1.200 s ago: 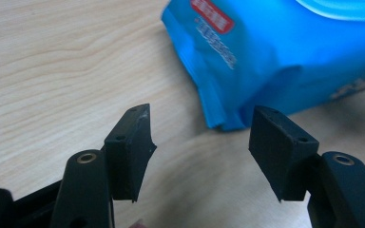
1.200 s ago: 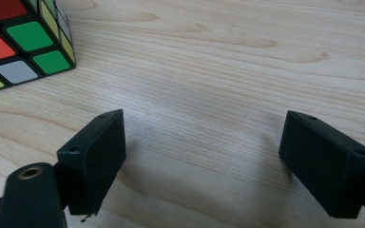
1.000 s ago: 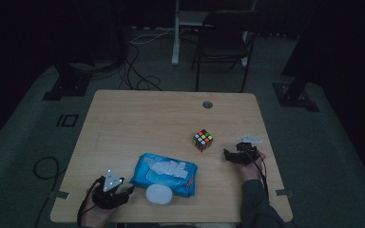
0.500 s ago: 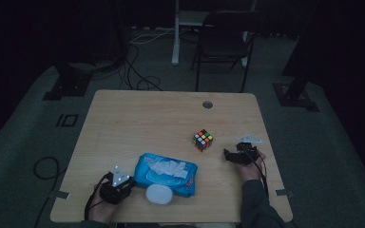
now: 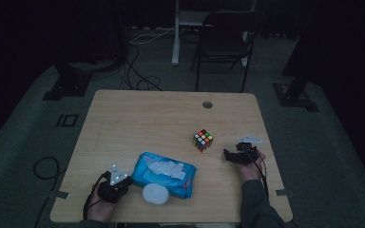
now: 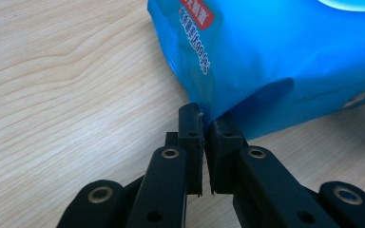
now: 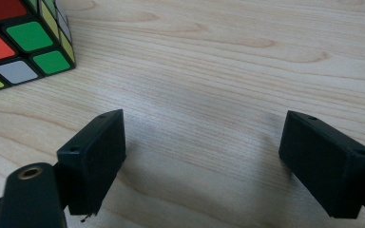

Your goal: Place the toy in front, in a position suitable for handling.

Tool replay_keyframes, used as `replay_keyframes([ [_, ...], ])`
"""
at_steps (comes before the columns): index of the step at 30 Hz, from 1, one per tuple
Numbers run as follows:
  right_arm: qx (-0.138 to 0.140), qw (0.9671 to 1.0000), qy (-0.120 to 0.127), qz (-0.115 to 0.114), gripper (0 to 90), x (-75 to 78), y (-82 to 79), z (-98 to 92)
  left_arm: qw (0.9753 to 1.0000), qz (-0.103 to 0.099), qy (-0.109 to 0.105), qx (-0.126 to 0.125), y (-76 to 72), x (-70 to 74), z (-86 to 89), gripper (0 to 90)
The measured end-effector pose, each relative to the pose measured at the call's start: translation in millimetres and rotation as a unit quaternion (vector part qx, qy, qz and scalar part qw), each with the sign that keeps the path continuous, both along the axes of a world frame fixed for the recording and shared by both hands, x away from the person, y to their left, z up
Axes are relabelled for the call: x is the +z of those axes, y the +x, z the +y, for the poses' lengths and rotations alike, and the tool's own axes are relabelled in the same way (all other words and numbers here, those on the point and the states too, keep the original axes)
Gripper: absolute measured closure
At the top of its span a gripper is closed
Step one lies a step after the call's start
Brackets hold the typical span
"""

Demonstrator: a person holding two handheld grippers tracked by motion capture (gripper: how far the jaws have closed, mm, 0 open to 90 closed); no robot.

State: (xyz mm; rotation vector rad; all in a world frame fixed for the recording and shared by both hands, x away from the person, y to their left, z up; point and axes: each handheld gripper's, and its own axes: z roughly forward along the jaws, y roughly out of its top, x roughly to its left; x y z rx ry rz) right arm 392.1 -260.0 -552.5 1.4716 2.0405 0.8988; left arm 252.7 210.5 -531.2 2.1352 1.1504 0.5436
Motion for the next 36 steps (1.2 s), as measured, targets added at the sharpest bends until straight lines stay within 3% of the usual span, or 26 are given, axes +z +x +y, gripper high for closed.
replay_keyframes([
  [13, 0.0, 1.0, 0.0, 0.0, 15.5, 0.0, 0.0, 0.0, 0.999, 0.01, -0.018, 0.041, 6.6, 0.5, 32.6, 87.0],
  [18, 0.0, 1.0, 0.0, 0.0, 15.6, 0.0, 0.0, 0.0, 0.9987, 0.013, -0.021, 0.045, 13.6, 1.2, 43.8, 85.9],
  [23, 0.0, 1.0, 0.0, 0.0, 15.5, 0.0, 0.0, 0.0, 0.9981, 0.016, -0.021, 0.056, 36.8, 2.4, 60.6, 85.5],
  [25, 0.0, 1.0, 0.0, 0.0, 15.5, 0.0, 0.0, 0.0, 0.9981, 0.016, -0.021, 0.056, 36.8, 2.4, 60.6, 85.4],
  [27, 0.0, 1.0, 0.0, 0.0, 15.5, 0.0, 0.0, 0.0, 0.9972, 0.021, -0.03, 0.064, 57.0, 2.8, 70.4, 84.4],
  [30, 0.0, 1.0, 0.0, 0.0, 15.6, 0.0, 0.0, 0.0, 0.9971, 0.021, -0.022, 0.069, 67.3, 3.9, 71.7, 82.5],
  [32, 0.0, 1.0, 0.0, 0.0, 15.5, 0.0, 0.0, 0.0, 0.9968, 0.022, -0.014, 0.075, 79.8, 7.0, 73.6, 75.5],
  [36, 0.0, 1.0, 0.0, 0.0, 15.6, 0.0, 0.0, -0.1, 0.9962, 0.024, -0.01, 0.083, 79.8, 11.9, 76.8, 65.6],
])
